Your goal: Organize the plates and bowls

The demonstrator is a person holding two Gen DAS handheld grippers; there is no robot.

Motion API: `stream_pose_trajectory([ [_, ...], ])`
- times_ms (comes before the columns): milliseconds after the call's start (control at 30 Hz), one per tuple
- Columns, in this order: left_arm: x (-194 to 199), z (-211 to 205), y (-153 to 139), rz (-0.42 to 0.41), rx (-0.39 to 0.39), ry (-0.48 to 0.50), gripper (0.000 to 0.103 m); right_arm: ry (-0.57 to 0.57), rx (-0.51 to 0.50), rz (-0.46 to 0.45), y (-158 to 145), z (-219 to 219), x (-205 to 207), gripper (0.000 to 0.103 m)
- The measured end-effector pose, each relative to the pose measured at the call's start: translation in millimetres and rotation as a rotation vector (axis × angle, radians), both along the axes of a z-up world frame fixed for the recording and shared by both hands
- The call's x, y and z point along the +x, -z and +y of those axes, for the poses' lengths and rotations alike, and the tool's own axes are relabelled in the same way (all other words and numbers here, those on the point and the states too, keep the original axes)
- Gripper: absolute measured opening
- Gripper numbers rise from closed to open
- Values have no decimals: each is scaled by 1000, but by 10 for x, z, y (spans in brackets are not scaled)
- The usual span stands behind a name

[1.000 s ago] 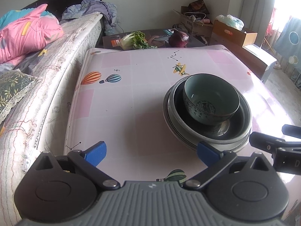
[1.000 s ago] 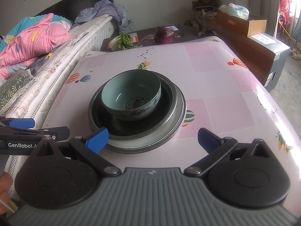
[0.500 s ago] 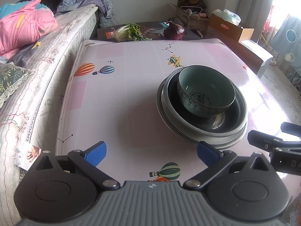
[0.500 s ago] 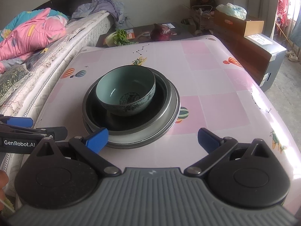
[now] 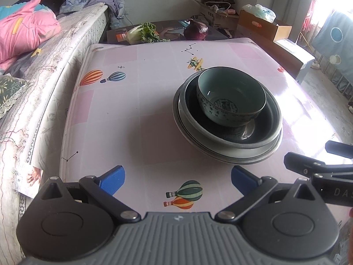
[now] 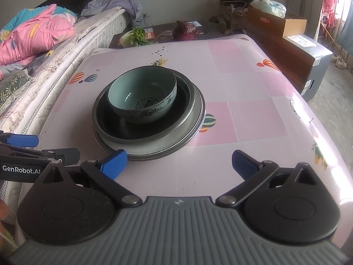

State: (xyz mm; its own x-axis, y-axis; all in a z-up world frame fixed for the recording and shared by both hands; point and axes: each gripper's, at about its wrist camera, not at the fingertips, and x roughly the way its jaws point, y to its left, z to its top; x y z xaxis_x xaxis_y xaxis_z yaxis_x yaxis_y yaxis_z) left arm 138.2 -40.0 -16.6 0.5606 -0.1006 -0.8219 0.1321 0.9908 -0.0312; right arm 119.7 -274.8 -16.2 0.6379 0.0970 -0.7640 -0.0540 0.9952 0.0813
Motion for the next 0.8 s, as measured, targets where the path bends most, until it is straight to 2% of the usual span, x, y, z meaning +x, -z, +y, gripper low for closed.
stream_pose_trajectory([
  [800,-8,17,-12,3,5,-8,103,-5,6,3,-1,8,-17,102],
])
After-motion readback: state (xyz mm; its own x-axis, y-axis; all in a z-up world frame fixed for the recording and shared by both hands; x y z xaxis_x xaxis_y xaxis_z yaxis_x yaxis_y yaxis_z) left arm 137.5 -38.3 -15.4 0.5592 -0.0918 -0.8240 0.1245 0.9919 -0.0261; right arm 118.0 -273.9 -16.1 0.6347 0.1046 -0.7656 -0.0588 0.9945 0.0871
